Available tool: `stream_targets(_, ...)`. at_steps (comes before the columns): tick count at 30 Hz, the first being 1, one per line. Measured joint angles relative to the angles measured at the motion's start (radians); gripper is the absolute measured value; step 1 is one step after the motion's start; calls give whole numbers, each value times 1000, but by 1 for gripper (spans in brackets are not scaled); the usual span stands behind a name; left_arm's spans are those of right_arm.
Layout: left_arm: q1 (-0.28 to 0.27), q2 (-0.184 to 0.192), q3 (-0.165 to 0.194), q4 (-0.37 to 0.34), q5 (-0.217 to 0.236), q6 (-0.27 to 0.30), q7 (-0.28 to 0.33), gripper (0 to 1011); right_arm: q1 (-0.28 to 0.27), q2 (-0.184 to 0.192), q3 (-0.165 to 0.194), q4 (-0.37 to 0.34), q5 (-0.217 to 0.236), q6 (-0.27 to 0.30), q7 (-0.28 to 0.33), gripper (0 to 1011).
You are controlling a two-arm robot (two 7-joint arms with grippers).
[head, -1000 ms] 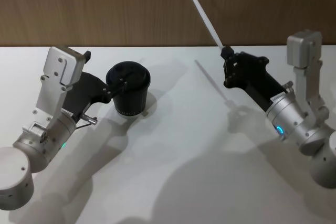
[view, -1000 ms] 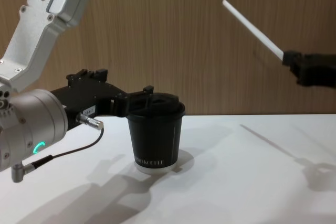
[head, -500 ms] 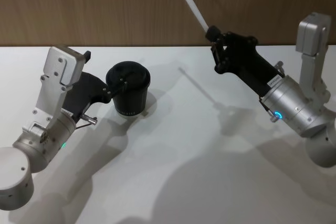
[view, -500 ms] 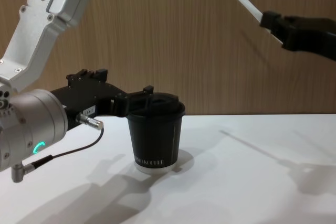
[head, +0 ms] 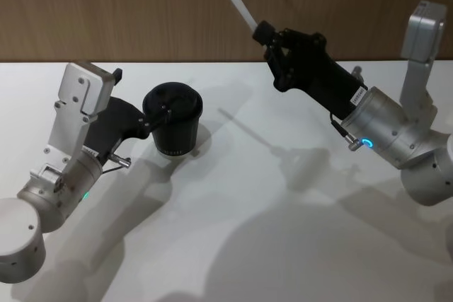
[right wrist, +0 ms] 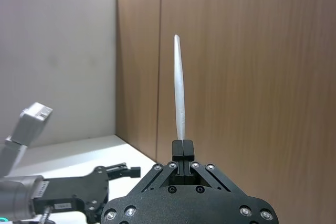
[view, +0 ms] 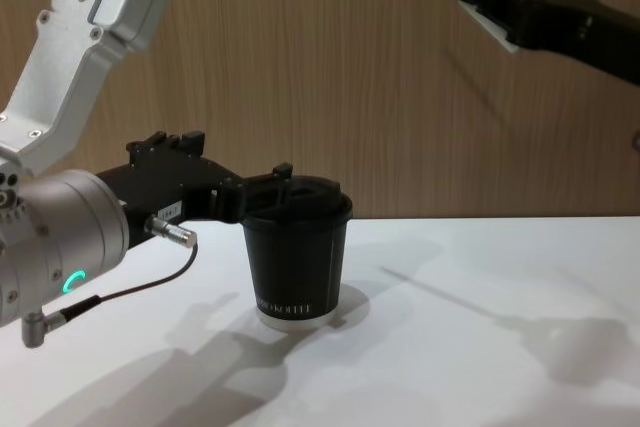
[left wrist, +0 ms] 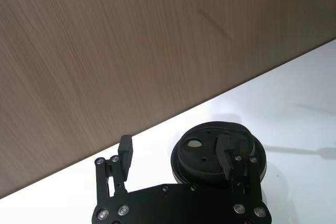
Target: Pick up the straw with one hand, pass it to the other hand, and insert it into the cup.
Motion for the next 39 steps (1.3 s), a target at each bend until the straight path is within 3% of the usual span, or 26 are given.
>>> stream_targets(7,2,0,-8,-4,-15,-8,-17,1000,18,-2,-11,13,32,-4,43,0)
stream_targets(16,12,1,-40,-22,-97,-47,-93,1000,31,-4,-19,21,55,-6,73,0)
stream_targets(30,18,8,-102,-59,-287,-111,-281,1000,38,-5,-24,25,69,-8,91,0)
stream_targets(39,2,-5,-132,-51,-451,-137,-429,1000,40,-6,-25,27,73,-8,96,0)
